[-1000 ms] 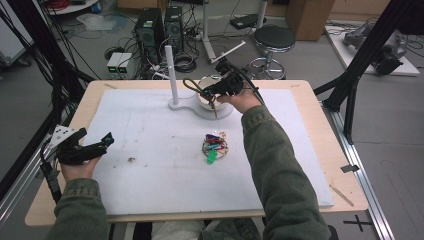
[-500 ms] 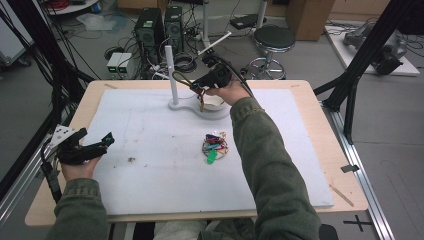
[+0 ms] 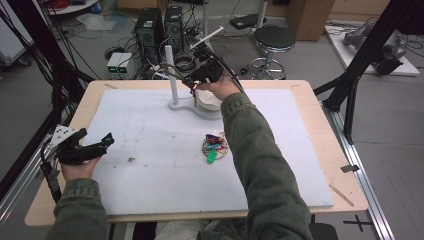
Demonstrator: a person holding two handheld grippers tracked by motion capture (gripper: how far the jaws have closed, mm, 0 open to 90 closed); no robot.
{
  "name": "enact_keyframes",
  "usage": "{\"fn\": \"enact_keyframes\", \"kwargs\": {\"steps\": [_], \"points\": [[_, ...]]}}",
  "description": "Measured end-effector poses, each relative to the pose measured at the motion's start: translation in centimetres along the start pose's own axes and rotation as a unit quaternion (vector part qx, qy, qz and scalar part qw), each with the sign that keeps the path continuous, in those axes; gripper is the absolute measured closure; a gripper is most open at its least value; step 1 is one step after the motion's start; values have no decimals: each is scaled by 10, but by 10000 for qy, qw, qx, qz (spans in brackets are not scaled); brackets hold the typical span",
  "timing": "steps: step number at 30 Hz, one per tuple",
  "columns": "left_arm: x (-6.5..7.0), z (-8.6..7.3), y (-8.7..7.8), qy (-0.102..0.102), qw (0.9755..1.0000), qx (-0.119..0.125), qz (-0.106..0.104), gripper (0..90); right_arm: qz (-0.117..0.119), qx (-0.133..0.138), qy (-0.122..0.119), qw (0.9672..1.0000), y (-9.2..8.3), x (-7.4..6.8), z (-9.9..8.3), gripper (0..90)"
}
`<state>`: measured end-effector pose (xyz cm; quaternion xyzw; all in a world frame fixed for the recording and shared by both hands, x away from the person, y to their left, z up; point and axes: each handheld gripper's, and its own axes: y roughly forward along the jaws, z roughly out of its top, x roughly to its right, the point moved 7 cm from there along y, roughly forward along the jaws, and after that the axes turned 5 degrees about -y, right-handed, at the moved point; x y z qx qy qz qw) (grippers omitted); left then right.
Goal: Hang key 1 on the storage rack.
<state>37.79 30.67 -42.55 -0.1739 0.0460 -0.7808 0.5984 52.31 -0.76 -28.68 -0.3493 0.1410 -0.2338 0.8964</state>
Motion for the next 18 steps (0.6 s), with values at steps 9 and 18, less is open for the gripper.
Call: {"fn": "enact_keyframes", "kwargs": {"steps": [9, 18], "points": [[0, 0, 0, -19, 10000, 10, -1, 17, -84, 94, 198, 9997, 11, 7, 11, 779], [-1, 0, 0, -27, 10000, 21, -3, 17, -113, 96, 270, 9995, 20, 9, 14, 778]]}}
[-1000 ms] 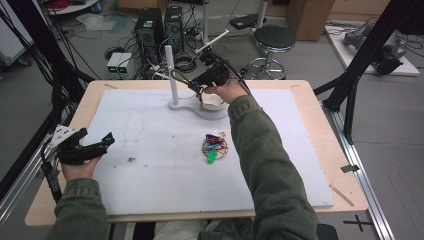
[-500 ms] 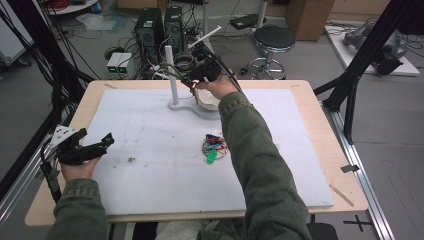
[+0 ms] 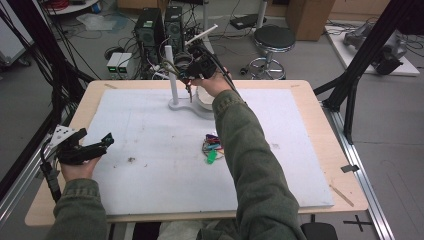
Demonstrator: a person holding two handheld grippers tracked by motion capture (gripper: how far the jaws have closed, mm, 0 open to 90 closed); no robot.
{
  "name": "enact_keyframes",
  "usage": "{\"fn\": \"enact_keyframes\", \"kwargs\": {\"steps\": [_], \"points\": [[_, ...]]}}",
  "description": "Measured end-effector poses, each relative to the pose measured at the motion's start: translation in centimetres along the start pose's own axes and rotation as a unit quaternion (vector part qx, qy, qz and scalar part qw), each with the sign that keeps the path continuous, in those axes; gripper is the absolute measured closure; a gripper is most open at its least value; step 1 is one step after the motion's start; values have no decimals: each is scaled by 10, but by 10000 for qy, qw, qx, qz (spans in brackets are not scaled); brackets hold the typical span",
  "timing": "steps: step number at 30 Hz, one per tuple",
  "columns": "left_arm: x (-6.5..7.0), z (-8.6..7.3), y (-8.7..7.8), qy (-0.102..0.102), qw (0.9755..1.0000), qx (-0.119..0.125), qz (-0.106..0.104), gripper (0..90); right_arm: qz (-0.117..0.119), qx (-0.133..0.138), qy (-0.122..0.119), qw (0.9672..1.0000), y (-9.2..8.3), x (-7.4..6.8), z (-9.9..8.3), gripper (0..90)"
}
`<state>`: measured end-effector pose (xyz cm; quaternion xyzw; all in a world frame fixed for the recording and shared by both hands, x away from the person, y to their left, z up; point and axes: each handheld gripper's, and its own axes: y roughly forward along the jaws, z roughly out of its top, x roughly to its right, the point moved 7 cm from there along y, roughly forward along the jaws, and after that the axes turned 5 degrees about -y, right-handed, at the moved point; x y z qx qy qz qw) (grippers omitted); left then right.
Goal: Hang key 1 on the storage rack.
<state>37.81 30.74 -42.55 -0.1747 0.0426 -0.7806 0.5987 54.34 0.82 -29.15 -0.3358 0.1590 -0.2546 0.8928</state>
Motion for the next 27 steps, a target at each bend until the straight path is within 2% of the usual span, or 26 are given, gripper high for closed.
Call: {"fn": "enact_keyframes", "kwargs": {"steps": [7, 10, 16, 22, 26, 27], "points": [[-1, -1, 1, 12, 10000, -27, 6, 17, 9, -69, 54, 10000, 7, 6, -3, 777], [-1, -1, 1, 19, 10000, -31, 4, 17, -57, -128, 79, 9999, 12, 11, -5, 777], [-1, -1, 2, 19, 10000, -41, -1, 17, -149, -201, 62, 9997, 21, 13, -7, 777], [-2, -2, 3, -8, 10000, -76, -10, 17, -309, -274, 41, 9991, 31, 16, -9, 775], [-2, -2, 3, -21, 10000, -69, -5, 17, -492, -312, 47, 9983, 35, 19, -10, 775], [-2, -2, 2, -19, 10000, -69, -7, 17, -606, -319, 40, 9976, 36, 21, -10, 775]]}}
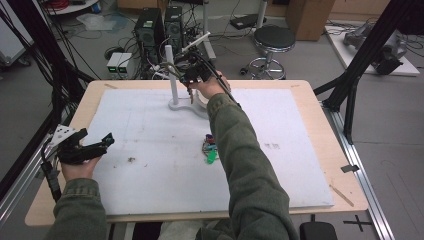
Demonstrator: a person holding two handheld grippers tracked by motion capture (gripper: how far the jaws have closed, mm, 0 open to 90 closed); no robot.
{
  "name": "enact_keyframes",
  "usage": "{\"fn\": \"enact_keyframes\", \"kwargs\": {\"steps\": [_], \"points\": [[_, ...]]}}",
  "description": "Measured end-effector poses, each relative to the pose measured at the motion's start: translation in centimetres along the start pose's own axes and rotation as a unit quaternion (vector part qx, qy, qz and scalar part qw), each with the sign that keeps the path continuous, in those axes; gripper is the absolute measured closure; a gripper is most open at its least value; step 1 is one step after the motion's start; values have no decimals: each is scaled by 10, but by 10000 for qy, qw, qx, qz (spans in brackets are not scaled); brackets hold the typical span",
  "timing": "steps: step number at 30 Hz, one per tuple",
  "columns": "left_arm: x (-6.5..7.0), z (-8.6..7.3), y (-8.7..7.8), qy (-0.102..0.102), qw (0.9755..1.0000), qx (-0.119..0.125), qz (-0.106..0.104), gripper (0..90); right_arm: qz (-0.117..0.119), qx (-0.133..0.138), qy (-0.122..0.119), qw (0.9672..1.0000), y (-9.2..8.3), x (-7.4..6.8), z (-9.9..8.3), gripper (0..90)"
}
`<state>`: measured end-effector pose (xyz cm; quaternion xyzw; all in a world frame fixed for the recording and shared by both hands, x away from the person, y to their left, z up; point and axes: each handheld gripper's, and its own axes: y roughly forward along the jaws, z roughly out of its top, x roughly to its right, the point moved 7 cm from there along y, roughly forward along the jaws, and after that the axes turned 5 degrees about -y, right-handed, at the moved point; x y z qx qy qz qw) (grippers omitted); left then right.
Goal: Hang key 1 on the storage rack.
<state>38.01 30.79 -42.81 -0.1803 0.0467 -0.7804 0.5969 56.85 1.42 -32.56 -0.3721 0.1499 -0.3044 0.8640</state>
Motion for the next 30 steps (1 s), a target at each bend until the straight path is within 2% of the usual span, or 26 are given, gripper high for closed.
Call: {"fn": "enact_keyframes", "kwargs": {"steps": [3, 6, 7, 8, 9, 10, 11, 13, 14, 15, 17, 18, 20, 27, 30], "points": [[0, 0, 0, 15, 10000, -3, -4, 17, -5, -7, -43, 10000, 1, 0, 0, 764], [1, 0, 0, 14, 10000, 1, 3, 17, -24, -24, 28, 10000, 1, -1, -1, 638], [1, 0, 0, 9, 10000, 8, 6, 17, 10, 12, 8, 10000, 0, -1, -1, 556], [1, 0, 0, 10, 10000, 1, 4, 17, 10, 12, 8, 10000, 0, -1, -1, 556], [0, 0, 0, 15, 10000, -1, 8, 17, 27, 26, -108, 9999, -1, -3, -1, 442], [1, 0, 0, 16, 10000, 3, 8, 17, -107, 50, -426, 9990, -3, -5, -1, 333], [1, 0, 0, 22, 10000, -5, 0, 17, -332, 6, -587, 9977, -4, -8, -3, 191], [1, 0, 0, 16, 10000, 2, -16, 17, -357, 1, -572, 9977, -5, -8, -4, 171], [2, 1, 1, 4, 10000, 17, -28, 17, -332, 17, -504, 9982, -7, -9, -5, 131], [2, 1, 1, 10, 10000, 19, -40, 17, -245, 100, -484, 9985, -11, -11, -9, 105], [4, 1, 1, 16, 10000, 30, -50, 17, -180, 102, -415, 9989, -14, -11, -15, 81], [4, 1, 1, 14, 10000, 29, -53, 17, -173, 72, -377, 9991, -15, -10, -18, 7], [4, 1, 1, 17, 10000, 18, -56, 17, -179, -37, -350, 9992, -16, -9, -24, 6], [5, 1, 3, 29, 10000, 1, -53, 17, -140, 14, -239, 9996, -27, -4, -39, 6], [6, 1, 3, 41, 10000, 0, -51, 17, -192, -102, -201, 9996, -30, 0, -50, 6]]}}
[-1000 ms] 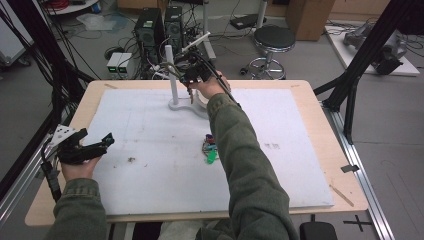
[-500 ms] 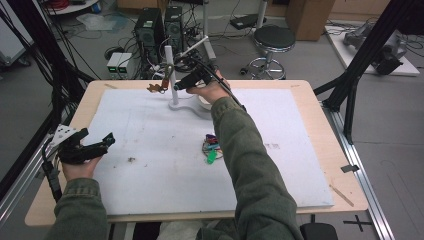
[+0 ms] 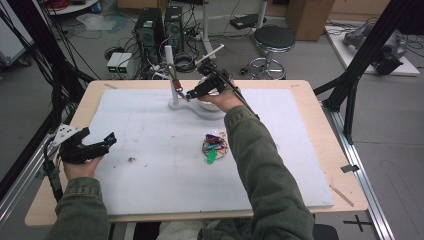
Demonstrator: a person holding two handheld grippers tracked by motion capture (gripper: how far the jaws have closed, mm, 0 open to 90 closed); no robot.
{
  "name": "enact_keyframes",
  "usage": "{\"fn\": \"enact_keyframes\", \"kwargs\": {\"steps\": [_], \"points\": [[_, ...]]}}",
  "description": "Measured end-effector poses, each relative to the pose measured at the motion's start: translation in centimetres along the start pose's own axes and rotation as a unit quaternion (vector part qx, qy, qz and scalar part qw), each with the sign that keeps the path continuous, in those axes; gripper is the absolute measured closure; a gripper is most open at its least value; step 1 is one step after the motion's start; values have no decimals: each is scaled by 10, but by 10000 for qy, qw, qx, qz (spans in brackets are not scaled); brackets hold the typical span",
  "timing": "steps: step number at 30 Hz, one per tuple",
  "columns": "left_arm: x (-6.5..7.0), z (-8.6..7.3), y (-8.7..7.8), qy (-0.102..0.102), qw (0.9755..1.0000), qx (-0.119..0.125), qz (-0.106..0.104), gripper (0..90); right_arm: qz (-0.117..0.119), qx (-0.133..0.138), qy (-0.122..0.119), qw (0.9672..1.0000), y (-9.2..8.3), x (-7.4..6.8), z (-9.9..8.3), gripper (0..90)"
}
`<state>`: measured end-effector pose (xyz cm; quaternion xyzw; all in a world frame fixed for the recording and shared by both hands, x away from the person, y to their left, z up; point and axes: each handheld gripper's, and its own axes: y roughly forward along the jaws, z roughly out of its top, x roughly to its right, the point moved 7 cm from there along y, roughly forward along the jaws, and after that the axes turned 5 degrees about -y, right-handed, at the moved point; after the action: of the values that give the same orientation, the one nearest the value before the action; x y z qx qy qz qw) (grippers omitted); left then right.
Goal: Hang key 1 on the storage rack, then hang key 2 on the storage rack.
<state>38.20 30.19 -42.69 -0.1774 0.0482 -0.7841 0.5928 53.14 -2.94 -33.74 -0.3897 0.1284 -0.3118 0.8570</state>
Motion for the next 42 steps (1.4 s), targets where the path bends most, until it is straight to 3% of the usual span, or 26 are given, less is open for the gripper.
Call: {"fn": "enact_keyframes", "kwargs": {"steps": [4, 6, 10, 19, 31, 42], "points": [[-1, 0, 0, 10, 10000, -10, 5, 17, -2, 1, 47, 10000, -3, 4, -14, 6], [-2, -1, 1, 15, 10000, -30, 9, 17, 23, -121, 55, 9999, -5, 5, -23, 6], [-1, 0, 1, 1, 10000, -7, -1, 17, 57, -51, 85, 9999, -9, 5, -28, 6], [2, 1, 7, 19, 10000, -19, -46, 17, 121, -244, -4, 9996, -13, 5, -60, 6], [4, 1, 9, 42, 10000, -43, -65, 17, 157, -163, 28, 9997, -17, 10, -86, 7], [4, 0, 9, 44, 10000, -52, -60, 17, 235, -203, 148, 9994, -7, 14, -109, 7]]}}
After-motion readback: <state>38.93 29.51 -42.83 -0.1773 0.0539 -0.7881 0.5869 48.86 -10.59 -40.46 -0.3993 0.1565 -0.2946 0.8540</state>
